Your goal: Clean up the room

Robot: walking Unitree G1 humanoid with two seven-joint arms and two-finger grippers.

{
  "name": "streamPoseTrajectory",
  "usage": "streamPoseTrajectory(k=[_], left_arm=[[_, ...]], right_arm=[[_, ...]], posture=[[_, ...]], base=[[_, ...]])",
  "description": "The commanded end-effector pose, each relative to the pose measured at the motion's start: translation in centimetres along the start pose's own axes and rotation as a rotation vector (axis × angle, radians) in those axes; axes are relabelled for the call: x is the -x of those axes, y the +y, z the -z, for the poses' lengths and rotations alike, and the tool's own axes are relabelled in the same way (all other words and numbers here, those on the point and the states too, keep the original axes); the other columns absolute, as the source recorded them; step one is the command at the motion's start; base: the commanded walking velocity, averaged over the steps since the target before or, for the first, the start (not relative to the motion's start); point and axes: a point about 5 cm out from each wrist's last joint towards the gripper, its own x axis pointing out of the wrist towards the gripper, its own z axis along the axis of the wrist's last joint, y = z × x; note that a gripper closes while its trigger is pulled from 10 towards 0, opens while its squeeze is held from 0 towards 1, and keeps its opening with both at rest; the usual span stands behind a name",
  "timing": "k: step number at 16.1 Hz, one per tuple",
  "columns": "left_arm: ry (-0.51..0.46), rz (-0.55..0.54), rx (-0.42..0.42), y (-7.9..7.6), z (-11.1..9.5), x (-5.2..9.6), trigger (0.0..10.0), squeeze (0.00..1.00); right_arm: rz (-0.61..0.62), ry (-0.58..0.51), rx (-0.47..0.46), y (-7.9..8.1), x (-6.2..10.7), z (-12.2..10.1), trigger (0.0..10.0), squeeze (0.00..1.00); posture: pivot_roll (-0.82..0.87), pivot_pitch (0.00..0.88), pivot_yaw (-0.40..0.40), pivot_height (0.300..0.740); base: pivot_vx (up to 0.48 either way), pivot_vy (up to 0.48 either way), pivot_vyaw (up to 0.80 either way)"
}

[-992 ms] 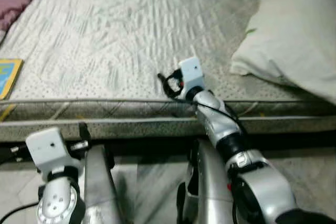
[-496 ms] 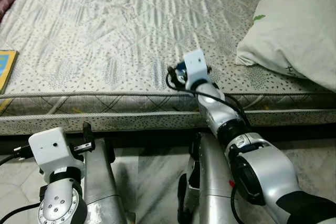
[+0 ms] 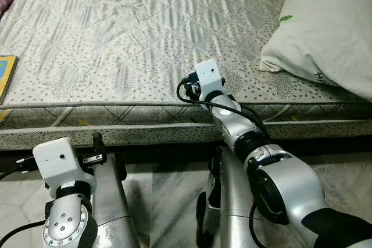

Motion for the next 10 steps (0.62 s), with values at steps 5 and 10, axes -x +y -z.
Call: streamPoseTrajectory(k=[5,10], left_arm=[[-0.007,-0.014,0.001,0.01,-0.21,-0.32,10.0,0.0],[-0.011,-0.01,-0.001,-0.03,-0.29,-0.46,10.0,0.0]], right_arm=[[0.008,0.025,-0.001,0.08,0.02,0.41,0.0,0.0],[0.003,0.043,0.029,0.13,0.12,0.84,0.0,0.0]], posture=[[0.21,0.174,-0.082,0.469],[0.21,0.174,-0.082,0.469]], base=[[0.0,0.0,0.0],[0.0,0.0,0.0]])
